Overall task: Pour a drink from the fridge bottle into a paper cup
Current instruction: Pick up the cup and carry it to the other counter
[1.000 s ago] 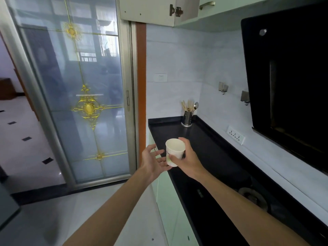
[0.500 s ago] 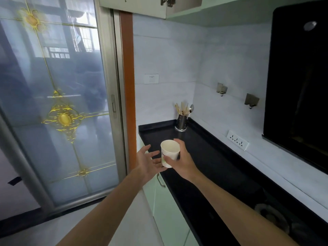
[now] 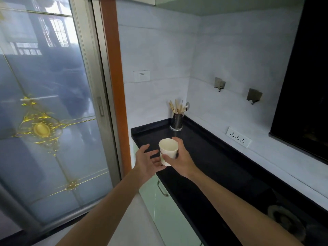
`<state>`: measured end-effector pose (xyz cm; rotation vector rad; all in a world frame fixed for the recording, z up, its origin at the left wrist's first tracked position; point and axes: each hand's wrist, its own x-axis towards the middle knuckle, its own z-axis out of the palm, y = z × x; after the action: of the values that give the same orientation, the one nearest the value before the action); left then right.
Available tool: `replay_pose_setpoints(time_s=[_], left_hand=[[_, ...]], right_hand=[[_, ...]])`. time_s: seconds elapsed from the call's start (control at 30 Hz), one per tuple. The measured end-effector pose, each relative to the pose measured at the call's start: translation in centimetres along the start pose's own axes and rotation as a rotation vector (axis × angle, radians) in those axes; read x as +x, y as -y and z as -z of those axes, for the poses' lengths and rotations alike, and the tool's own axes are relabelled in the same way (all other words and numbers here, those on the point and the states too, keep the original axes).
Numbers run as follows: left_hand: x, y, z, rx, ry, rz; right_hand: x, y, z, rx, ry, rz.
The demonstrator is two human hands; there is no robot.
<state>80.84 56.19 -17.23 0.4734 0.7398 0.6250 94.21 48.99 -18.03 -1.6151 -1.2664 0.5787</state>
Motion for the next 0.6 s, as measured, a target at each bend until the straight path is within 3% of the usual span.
replay_pose_setpoints(time_s=[0.6], left_hand=[[15.7,-2.9,-3.3,0.031,0.015,0.114]], right_hand=[[11.8,-7.7,1.9,0.054,-0.084,-0.096]])
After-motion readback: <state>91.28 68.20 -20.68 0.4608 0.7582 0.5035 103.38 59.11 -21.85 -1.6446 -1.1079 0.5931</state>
